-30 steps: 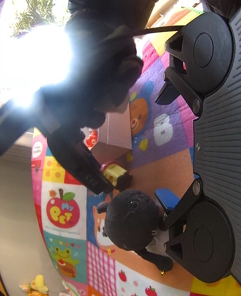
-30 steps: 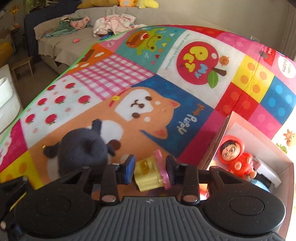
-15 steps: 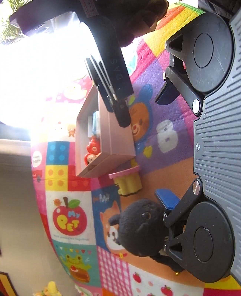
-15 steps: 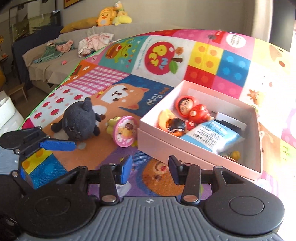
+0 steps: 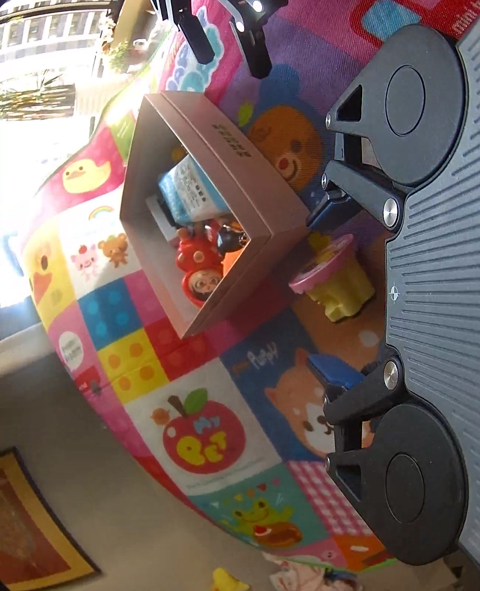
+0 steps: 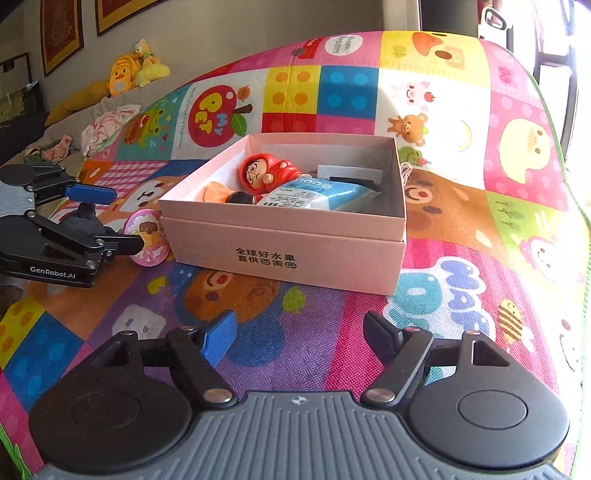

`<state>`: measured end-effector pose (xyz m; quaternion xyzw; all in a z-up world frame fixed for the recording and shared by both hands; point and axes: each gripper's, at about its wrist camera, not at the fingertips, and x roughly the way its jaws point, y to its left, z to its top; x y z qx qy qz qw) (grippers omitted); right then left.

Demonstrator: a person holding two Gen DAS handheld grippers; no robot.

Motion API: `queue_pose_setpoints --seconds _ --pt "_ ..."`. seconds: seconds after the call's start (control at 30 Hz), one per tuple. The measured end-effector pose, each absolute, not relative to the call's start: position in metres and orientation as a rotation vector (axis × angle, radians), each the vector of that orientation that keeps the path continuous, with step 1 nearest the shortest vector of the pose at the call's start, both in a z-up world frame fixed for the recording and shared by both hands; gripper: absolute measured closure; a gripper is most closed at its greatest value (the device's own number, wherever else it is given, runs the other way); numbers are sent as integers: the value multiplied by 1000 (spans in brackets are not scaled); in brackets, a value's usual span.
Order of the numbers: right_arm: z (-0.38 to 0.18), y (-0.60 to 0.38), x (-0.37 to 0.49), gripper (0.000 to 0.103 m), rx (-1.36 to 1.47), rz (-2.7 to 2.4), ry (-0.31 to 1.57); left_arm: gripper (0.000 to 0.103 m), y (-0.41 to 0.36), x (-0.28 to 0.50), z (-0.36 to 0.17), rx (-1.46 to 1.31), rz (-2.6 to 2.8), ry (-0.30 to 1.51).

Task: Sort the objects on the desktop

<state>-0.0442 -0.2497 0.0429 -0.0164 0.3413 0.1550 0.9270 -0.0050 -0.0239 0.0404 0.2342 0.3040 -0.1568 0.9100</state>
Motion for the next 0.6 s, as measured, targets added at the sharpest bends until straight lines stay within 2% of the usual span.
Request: queue_pose_setpoints --seconds 0.07,0.23,0.33,0.4,0.6 --pt "40 -253 -46 22 -20 312 693 31 -26 8 33 469 -354 691" --pt "29 -263 -43 20 34 306 712 29 -29 18 18 515 -331 729" --pt "30 -267 -45 19 58 307 698 42 -25 20 17 491 -344 756" --pt "30 -269 -46 19 67 305 691 61 -25 18 18 498 -324 751" --pt "32 -272 -48 19 65 283 686 61 -29 5 27 489 -319 718"
